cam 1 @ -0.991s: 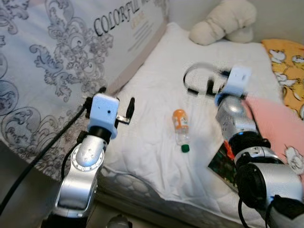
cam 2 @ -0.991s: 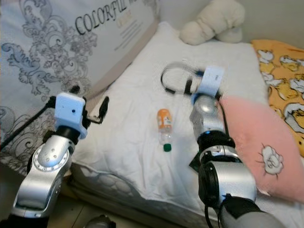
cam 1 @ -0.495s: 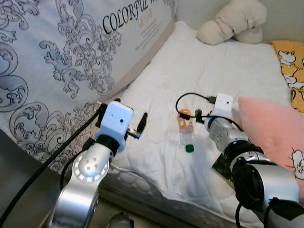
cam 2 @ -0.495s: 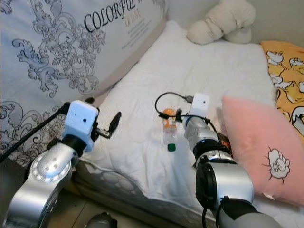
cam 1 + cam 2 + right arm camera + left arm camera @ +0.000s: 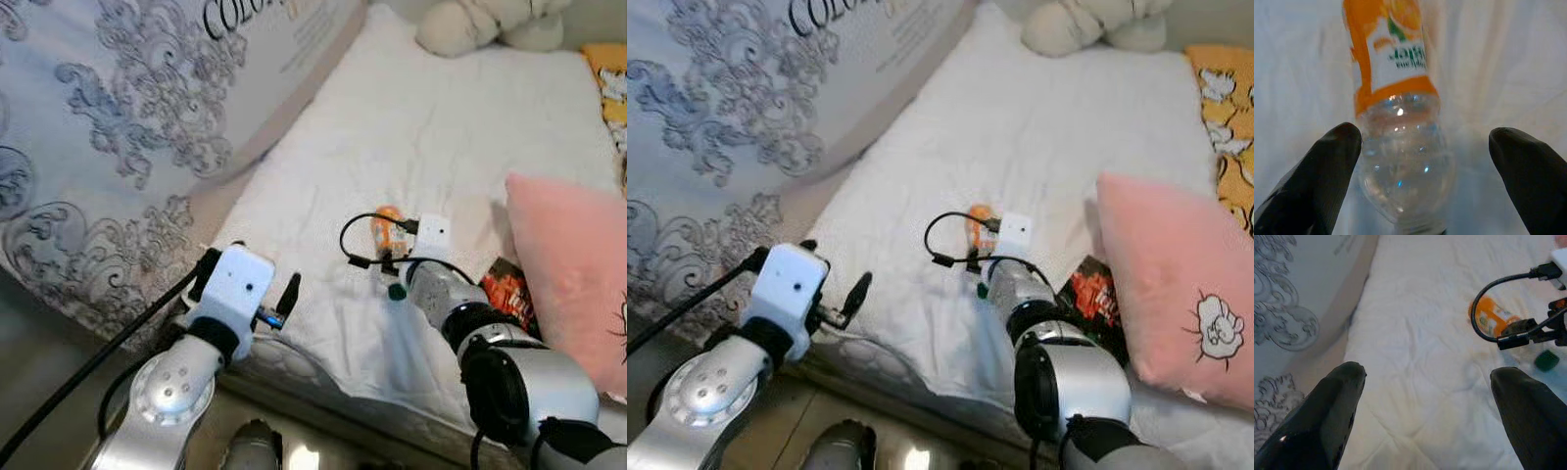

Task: Clean up the room

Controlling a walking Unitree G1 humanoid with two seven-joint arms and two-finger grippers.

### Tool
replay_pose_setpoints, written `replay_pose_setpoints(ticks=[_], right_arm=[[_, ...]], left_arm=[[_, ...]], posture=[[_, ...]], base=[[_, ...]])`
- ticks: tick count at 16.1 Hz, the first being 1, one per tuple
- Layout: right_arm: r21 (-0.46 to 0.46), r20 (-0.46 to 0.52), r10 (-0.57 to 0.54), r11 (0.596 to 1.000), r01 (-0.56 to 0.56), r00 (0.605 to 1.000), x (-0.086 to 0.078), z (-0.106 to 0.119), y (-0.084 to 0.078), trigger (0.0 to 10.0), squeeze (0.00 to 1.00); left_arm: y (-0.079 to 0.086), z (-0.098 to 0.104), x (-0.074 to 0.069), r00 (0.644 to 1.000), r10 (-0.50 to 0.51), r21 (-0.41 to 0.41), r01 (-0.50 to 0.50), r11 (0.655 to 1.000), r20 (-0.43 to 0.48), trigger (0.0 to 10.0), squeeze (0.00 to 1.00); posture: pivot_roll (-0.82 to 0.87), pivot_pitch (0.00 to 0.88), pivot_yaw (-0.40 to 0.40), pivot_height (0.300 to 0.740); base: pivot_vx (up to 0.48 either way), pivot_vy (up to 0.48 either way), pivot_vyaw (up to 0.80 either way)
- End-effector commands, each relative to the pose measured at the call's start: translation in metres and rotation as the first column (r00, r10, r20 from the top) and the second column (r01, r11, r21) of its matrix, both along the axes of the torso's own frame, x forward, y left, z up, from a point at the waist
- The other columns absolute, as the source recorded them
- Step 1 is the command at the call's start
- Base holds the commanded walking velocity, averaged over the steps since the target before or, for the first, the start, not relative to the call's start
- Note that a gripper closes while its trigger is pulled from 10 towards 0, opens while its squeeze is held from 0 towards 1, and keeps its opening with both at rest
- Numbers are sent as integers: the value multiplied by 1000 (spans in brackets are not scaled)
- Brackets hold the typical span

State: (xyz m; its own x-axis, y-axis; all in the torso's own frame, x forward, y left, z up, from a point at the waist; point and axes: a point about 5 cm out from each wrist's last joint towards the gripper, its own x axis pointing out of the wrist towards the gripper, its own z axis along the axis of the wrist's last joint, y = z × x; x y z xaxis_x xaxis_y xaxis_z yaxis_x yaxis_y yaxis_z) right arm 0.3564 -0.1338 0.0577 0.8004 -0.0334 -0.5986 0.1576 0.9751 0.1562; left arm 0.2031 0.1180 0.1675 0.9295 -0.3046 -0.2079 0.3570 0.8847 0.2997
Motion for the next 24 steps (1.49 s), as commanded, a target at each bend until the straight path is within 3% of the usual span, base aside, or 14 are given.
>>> replay_pose_setpoints(ticks=[1, 5, 6, 9, 10, 14, 17, 19, 21, 24], right_arm=[[-18, -47, 6, 1000, -7, 999, -8, -12, -3, 10000, 0], [127, -111, 29, 992, -15, 993, -19, -25, 10, 10000, 0], [101, -109, 32, 995, -21, 993, -19, -25, 8, 0, 0], [53, -92, 55, 997, -50, 994, -17, -23, 6, 0, 0], [9, -75, 88, 996, -87, 993, -14, -20, 7, 0, 0], [-25, -11, 119, 993, -120, 993, -5, -7, 10, 0, 0], [-30, 53, 145, 989, -144, 988, 2, 4, 13, 0, 0], [-29, 144, 89, 996, -86, 986, 13, 20, 6, 0, 0], [-99, 372, 71, 994, -36, 926, 32, 61, -14, 0, 0], [-174, 586, 6, 978, 118, 811, 26, 83, -58, 0, 0]], left_arm=[[0, 0, -5, 1000, -4, 8, 4, 1000, -18, 10000, 0], [1, -3, -2, 999, 4, 27, -3, 1000, -38, 10000, 0], [1, -3, 0, 999, 5, 30, -4, 1000, -40, 10000, 0], [0, -6, 6, 999, 15, 26, -14, 1000, -45, 10000, 0], [0, -7, 12, 999, 25, 11, -24, 1000, -46, 10000, 0], [-3, -9, 30, 1000, 25, 15, -25, 1000, -18, 10000, 0], [-5, -8, 53, 999, 27, 4, -27, 1000, 36, 10000, 0], [-9, -7, 74, 996, 3, 18, -4, 1000, 86, 10000, 0], [1, -24, 91, 999, 33, -11, -33, 999, 36, 10000, 0], [21, -43, 100, 993, 119, -140, -115, 983, 19, 10000, 0]], posture=[[451, 198, -34, 736], [454, 174, -36, 736], [448, 161, -38, 736], [440, 139, -43, 736], [432, 112, -48, 736], [403, 38, -57, 736], [373, 0, -77, 736], [347, 0, -83, 736], [328, 0, -90, 736], [272, 0, -85, 736]], base=[[0, 0, 0], [0, 0, 0], [0, 0, 0], [0, 0, 0], [0, 0, 0], [0, 0, 0], [0, 0, 0], [0, 0, 0], [0, 0, 0], [0, 0, 0]])
